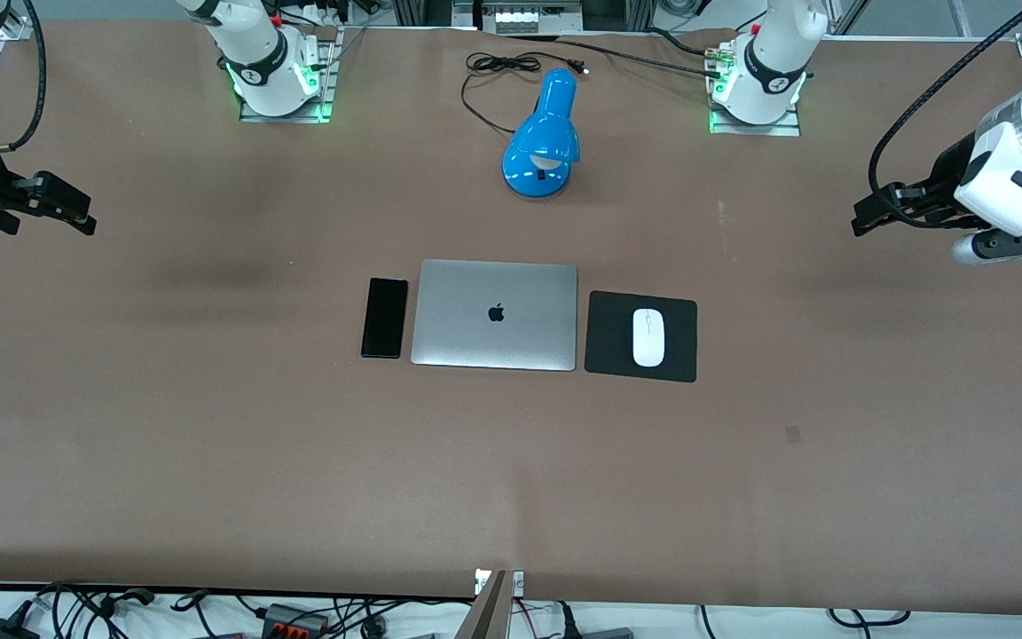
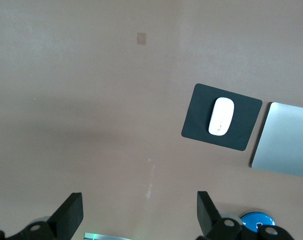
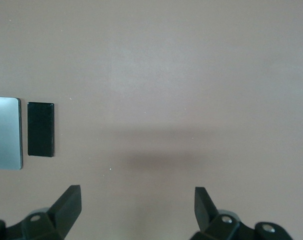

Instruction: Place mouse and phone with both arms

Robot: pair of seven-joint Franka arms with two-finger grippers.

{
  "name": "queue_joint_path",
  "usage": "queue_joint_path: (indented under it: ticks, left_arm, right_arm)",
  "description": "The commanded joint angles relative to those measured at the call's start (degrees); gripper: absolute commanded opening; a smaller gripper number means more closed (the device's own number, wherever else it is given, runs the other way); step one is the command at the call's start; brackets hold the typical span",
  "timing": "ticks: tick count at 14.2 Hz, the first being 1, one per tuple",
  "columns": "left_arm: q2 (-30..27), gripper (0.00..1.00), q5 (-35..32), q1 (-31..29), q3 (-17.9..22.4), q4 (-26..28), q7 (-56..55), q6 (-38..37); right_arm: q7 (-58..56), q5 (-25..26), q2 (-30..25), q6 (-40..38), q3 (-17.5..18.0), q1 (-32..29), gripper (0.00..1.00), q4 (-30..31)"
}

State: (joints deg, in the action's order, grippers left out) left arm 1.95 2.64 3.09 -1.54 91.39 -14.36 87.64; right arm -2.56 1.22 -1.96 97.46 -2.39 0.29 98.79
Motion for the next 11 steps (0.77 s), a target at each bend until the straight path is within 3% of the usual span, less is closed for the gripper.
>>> queue_joint_path:
  ticks: [1,11]
  left_arm:
    - [-0.19,1.0,0.26,-0.01,-0.13,-0.07,0.13,-0.1]
    - [0.34,1.0,0.78,-0.1,-0.13,-0.95,0.13,-0.1]
  right_arm:
    - [-0.69,0.1,-0.85,0.27,0.1,0.07,1.0,0.88]
    - [0.19,-0.51,-0.94,1.76,0.19,-0.63,1.0,0.62]
